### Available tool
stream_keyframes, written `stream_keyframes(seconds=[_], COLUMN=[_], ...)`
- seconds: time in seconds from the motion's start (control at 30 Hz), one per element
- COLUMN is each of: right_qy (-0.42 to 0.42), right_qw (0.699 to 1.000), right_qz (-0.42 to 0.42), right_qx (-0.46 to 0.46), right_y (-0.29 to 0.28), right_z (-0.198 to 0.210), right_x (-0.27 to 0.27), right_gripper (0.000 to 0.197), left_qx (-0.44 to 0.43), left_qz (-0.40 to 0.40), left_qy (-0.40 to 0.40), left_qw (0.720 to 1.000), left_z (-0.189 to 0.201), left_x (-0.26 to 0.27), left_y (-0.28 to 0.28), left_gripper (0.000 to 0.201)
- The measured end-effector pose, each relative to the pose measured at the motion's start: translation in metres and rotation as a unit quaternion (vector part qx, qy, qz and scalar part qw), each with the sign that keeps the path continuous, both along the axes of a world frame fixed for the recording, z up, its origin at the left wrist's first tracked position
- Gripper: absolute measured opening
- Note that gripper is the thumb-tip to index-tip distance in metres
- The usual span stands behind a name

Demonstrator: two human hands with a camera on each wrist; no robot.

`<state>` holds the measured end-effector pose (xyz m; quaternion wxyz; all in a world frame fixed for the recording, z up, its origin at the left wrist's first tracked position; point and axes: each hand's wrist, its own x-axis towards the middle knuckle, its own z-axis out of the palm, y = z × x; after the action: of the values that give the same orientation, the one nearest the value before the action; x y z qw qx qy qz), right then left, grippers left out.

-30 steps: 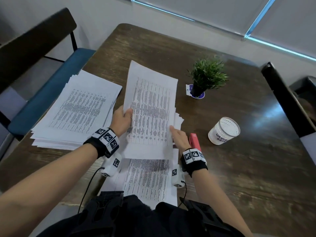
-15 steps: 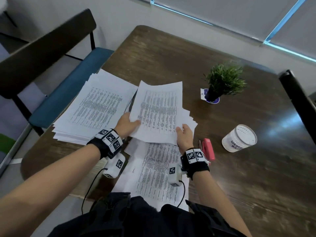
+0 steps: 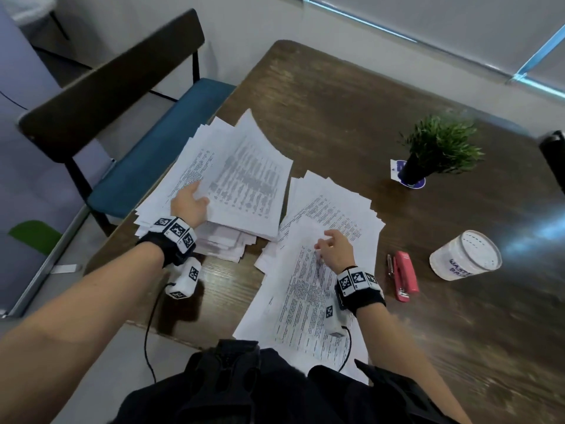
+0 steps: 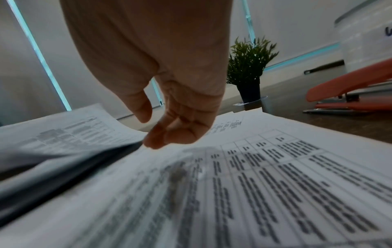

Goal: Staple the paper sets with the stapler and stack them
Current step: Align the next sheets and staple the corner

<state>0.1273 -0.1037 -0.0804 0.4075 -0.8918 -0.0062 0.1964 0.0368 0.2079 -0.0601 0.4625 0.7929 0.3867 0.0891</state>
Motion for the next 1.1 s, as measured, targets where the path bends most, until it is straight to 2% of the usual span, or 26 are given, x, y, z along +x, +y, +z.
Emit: stream_keyframes(seconds=[0.07, 0.17, 0.23, 0.33, 0.4, 0.57, 0.63, 0.73, 0.83, 0.9, 0.97, 1.1], right_qy=[-0.034, -0.106, -0.102, -0.081, -0.074, -0.067, -0.068, -0.061, -0.086, -0.09, -0.1, -0.157], right_qw=[0.992, 0.955, 0.945, 0.94, 0.939, 0.929, 0.927, 0.937, 0.961, 0.971, 0.968, 0.926], right_qz=[0.054, 0.137, 0.159, 0.176, 0.182, 0.198, 0.204, 0.207, 0.179, 0.145, 0.129, 0.109], right_qx=[-0.106, -0.242, -0.267, -0.28, -0.283, -0.306, -0.308, -0.275, -0.192, -0.168, -0.193, -0.324], right_y=[-0.004, -0.006, -0.006, -0.005, -0.004, -0.006, -0.007, -0.01, -0.018, -0.027, -0.037, -0.063], right_z=[-0.013, -0.024, -0.026, -0.027, -0.028, -0.032, -0.032, -0.03, -0.021, -0.012, -0.004, 0.005], right_x=[-0.002, -0.009, -0.012, -0.015, -0.016, -0.019, -0.019, -0.016, -0.006, 0.0, 0.007, 0.023], right_gripper=[0.038, 0.032, 0.039, 0.063, 0.071, 0.078, 0.078, 0.069, 0.045, 0.042, 0.045, 0.043], left_qx=[0.012, 0.041, 0.06, 0.056, 0.062, 0.187, 0.226, 0.206, 0.195, 0.193, 0.179, 0.191], left_qz=[0.028, 0.068, 0.1, 0.154, 0.177, 0.153, 0.102, -0.064, -0.224, -0.303, -0.376, -0.472], left_qy=[0.012, 0.018, 0.024, 0.043, 0.064, 0.072, 0.053, -0.001, -0.059, -0.072, -0.066, 0.015], left_qw=[0.999, 0.997, 0.993, 0.986, 0.98, 0.968, 0.967, 0.977, 0.953, 0.931, 0.907, 0.861], left_z=[-0.01, -0.023, -0.03, -0.035, -0.034, -0.03, -0.028, -0.03, -0.032, -0.035, -0.039, -0.042], left_x=[-0.009, -0.021, -0.026, -0.03, -0.03, -0.03, -0.026, -0.014, -0.002, 0.006, 0.017, 0.044], left_y=[0.014, 0.02, 0.023, 0.029, 0.032, 0.024, 0.013, -0.013, -0.053, -0.08, -0.102, -0.134], left_gripper=[0.045, 0.033, 0.029, 0.036, 0.04, 0.058, 0.053, 0.031, 0.021, 0.019, 0.022, 0.039])
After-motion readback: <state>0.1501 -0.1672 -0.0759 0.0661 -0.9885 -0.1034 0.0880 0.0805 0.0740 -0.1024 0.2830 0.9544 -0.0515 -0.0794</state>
